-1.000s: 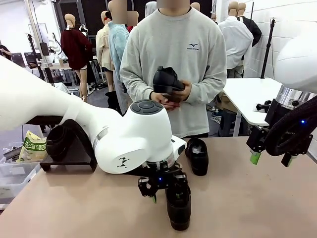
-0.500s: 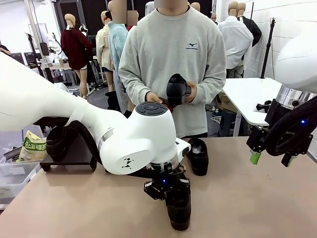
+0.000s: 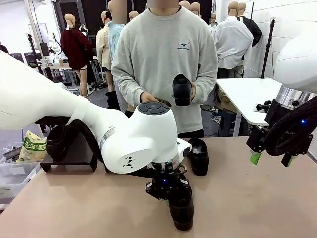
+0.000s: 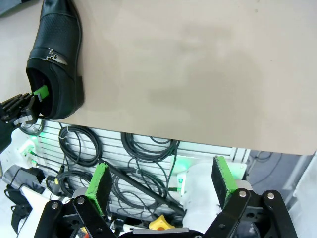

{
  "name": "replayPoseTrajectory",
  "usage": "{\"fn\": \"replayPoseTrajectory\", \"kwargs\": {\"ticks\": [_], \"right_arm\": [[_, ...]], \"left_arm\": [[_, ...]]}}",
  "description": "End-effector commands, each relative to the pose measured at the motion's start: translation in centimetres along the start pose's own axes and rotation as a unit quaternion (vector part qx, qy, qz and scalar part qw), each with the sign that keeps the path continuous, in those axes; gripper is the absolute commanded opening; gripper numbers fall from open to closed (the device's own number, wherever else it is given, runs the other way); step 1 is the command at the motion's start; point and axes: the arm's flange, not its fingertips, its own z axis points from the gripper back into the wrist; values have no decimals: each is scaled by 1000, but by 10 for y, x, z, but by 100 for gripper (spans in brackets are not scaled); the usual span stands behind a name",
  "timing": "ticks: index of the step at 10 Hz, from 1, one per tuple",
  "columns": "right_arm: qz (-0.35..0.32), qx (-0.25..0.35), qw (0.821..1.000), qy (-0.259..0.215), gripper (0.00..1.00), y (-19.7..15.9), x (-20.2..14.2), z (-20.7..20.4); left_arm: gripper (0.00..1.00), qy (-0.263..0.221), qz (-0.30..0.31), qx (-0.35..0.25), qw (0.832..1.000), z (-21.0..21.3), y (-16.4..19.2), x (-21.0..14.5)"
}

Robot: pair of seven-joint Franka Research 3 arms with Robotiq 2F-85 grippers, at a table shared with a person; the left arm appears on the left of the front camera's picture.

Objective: Organize the shoes by placing them on the stand.
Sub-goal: Place the Shoe from the middle of the table onto the Shoes Stand.

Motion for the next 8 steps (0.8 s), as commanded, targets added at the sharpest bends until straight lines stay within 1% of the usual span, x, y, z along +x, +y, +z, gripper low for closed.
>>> {"fn": "replayPoseTrajectory", "kwargs": {"ticks": [1,2,3,4,5,6,7,8], "right_arm": [[8,0,1000,2,100,-2,1,1],[8,0,1000,2,100,-2,1,1],[8,0,1000,2,100,-2,1,1],[8,0,1000,2,100,-2,1,1],[8,0,1000,2,100,-2,1,1],[8,0,1000,2,100,-2,1,1],[8,0,1000,2,100,-2,1,1],[8,0,1000,2,100,-2,1,1]], "left_arm": [[0,12,1,5,1000,2,-3,2],[0,33,-11,-4,999,24,7,-3],[0,37,-18,-16,999,55,26,-8],[0,27,0,-29,999,87,55,-10],[0,6,26,-37,999,108,82,-8],[0,-25,55,-48,997,122,108,-3],[0,-58,83,-46,994,127,133,8],[0,-90,95,-31,991,127,156,17]]}}
